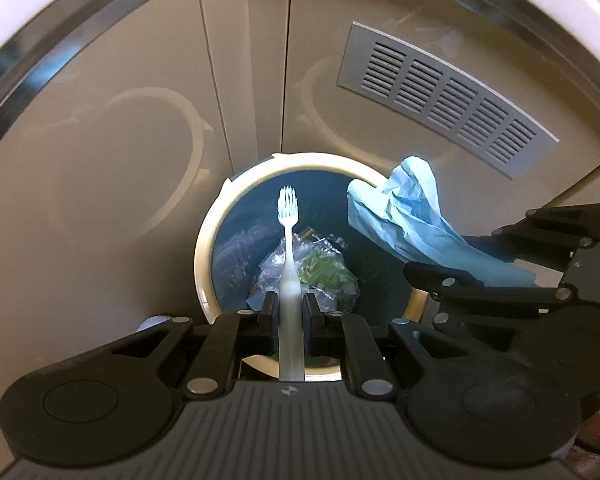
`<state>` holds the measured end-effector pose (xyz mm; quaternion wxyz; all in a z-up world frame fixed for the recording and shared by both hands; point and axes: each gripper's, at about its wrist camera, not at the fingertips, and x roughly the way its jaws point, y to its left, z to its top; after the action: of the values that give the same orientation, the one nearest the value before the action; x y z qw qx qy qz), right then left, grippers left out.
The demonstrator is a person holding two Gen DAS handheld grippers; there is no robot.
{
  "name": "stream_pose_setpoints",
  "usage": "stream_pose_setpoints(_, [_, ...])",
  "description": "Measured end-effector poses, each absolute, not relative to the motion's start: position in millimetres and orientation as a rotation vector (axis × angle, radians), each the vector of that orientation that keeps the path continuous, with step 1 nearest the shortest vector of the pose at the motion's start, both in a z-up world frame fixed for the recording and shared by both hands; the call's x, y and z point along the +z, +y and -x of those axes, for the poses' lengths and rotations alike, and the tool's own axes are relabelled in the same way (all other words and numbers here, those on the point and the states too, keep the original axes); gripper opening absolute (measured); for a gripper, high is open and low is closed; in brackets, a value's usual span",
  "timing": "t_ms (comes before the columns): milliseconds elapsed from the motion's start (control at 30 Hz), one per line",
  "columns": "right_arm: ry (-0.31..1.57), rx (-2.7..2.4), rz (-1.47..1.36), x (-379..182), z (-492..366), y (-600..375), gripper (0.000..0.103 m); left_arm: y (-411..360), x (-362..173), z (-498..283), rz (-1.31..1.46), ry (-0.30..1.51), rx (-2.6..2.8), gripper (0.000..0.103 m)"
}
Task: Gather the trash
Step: 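Open the right gripper dropping the glove while the left releases the toothbrush into the bin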
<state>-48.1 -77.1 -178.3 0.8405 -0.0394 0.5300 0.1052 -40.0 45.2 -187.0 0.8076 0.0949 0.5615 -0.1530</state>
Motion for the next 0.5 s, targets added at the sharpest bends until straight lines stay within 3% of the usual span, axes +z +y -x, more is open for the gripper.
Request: stream_pose_setpoints(500, [1.214,0.191,0.067,-216.4,27.1,-74.3,0.030,36.6,-231.6,16.8,-0.220,1.317,-0.307,0.013])
